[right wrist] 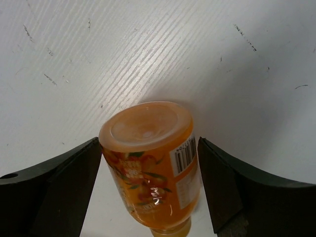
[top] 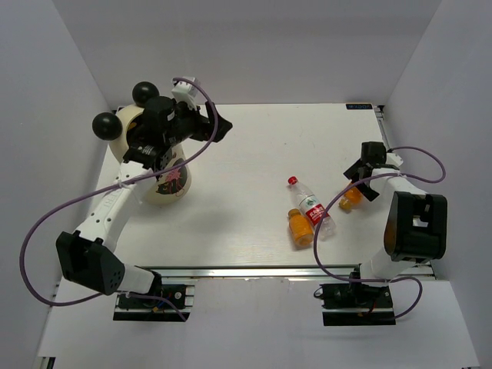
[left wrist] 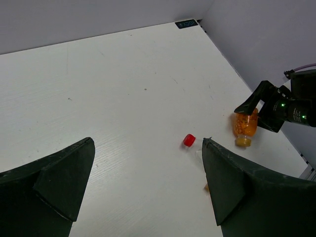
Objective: Put the plastic bottles in the bin
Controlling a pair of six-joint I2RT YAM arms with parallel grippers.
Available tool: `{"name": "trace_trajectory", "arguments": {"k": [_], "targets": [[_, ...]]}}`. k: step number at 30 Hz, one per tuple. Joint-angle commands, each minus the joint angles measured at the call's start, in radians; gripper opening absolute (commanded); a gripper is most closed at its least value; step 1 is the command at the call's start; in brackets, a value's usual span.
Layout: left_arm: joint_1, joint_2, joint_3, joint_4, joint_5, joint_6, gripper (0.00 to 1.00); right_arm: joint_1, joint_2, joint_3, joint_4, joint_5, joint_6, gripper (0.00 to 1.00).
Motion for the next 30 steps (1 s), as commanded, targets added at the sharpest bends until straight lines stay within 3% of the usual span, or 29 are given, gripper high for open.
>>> {"name": "trace_trajectory", "arguments": {"k": [1,7,11,14,15,17,18,20,24,30], "targets": [[0.003,0.011,0.045,-0.016,0.026,0.022,0.98,-0.005,0.027,0.003,0.029,0.020,0.026,0.82],[0.003,0.052,0.077,-0.002,0.091,0.020,0.98,-0.005,-0.049,-0.021,0.078,0.015,-0.010,0.58],[0.003,0.115,0.150,-0.023,0.145,0.013,0.98,-0.005,-0.140,-0.021,0.158,-0.035,-0.120,0.50],[0.001,0.175,0.180,-0.011,0.244,-0.010,0.98,-0.005,-0.224,-0.072,0.294,-0.292,-0.282,0.47],[0.000,0.188,0.192,0.002,0.276,-0.024,0.98,-0.004,-0.236,-0.078,0.372,-0.481,-0.310,0.48],[-0.023,0.230,0.200,0.053,0.316,-0.058,0.98,0.001,-0.264,-0.073,0.428,-0.669,-0.341,0.50],[-0.034,0.241,0.201,0.074,0.327,-0.063,0.98,0.007,-0.273,-0.078,0.524,-0.857,-0.352,0.51],[-0.071,0.276,0.204,0.145,0.368,-0.079,0.98,0.046,-0.312,-0.089,0.615,-0.936,-0.335,0.52],[-0.143,0.337,0.235,0.211,0.462,-0.116,0.98,0.103,-0.339,-0.009,0.660,-0.911,-0.243,0.53],[-0.278,0.414,0.224,0.406,0.444,-0.223,0.98,0.160,-0.364,0.058,0.782,-0.826,-0.045,0.50]]}}
